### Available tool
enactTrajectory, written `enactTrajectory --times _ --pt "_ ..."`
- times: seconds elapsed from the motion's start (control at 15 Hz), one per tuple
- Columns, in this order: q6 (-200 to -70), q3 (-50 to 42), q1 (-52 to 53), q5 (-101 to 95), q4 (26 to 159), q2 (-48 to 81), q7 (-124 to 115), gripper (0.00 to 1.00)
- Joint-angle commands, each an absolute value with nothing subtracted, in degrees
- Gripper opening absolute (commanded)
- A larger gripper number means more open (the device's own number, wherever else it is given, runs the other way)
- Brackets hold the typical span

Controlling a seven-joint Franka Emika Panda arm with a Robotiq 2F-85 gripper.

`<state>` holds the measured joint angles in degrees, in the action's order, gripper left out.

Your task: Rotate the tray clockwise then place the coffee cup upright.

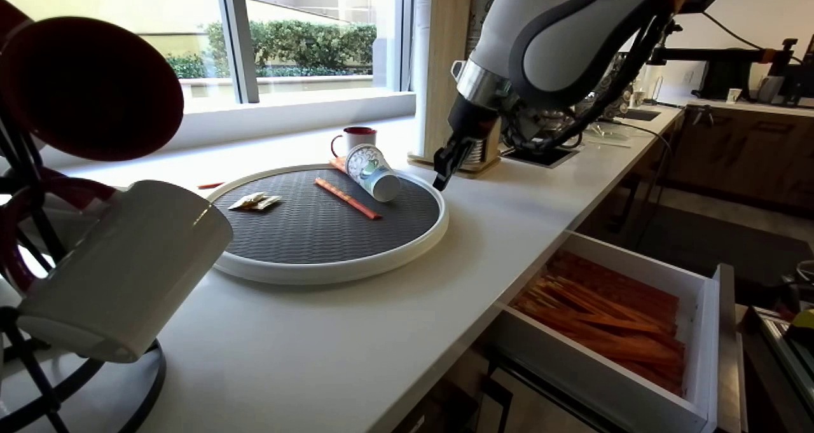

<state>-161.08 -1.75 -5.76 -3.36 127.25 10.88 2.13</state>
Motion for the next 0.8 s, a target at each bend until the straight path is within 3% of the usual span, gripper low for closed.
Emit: enactTrajectory --times 0.0,0.4,0.73 --pt "-170.29 -3.93 -4.01 -5.31 128.45 13.70 -0.37 0.00" --pt "-183.05 -3.93 -3.74 -2.99 128.09 19.53 0.76 0.00" --pt "-185.43 -1.96 -4.47 -1.76 127.98 21.88 0.65 0.00"
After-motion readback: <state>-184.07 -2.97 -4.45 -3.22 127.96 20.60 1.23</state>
